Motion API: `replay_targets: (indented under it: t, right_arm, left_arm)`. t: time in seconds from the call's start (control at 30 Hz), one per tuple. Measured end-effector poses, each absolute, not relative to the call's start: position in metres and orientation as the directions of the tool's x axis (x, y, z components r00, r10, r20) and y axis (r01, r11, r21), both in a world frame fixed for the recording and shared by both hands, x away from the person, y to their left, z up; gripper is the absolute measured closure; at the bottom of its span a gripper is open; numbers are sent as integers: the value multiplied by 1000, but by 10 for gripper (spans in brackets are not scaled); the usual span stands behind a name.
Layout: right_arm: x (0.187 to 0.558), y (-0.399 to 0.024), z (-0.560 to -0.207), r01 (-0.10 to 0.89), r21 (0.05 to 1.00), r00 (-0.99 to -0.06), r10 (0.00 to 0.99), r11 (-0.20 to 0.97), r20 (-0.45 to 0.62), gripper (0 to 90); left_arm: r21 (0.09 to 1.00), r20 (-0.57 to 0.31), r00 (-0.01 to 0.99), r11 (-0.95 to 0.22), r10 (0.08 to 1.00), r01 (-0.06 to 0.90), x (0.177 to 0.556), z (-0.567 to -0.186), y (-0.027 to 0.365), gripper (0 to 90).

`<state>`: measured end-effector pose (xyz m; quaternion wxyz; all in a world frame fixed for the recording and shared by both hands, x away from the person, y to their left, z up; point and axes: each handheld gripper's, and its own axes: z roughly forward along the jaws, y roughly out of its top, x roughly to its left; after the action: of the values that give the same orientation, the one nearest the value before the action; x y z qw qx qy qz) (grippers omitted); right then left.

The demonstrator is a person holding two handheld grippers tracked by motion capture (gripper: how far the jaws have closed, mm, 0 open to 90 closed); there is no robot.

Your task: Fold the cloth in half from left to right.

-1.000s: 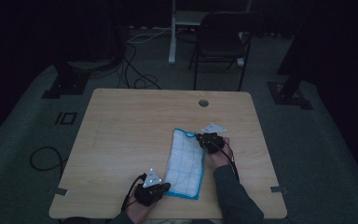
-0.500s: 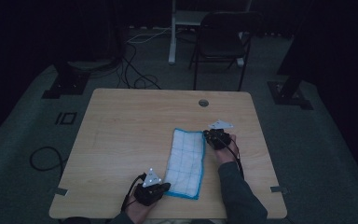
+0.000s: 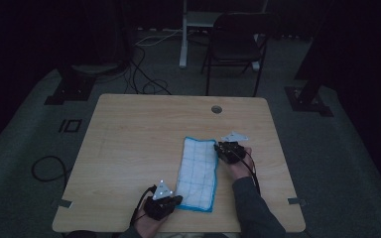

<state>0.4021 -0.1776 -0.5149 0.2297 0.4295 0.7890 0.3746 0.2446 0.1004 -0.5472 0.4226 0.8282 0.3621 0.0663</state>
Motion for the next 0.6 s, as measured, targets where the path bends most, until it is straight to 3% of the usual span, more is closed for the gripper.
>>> replay_targets:
  t: [0.2, 0.27, 0.6]
  right_arm:
    - [395, -181, -514, 510, 795, -527, 850, 328, -12, 664]
    - [392, -182, -512, 510, 799, -527, 850, 317, -1, 636]
    - [385, -185, -508, 513, 810, -519, 855, 286, 27, 597]
  left_arm:
    - [750, -232, 725, -355, 648, 557, 247, -546, 102, 856]
    - [758, -235, 727, -346, 646, 553, 249, -544, 103, 799]
    - [804, -209, 717, -301, 665, 513, 272, -521, 109, 701]
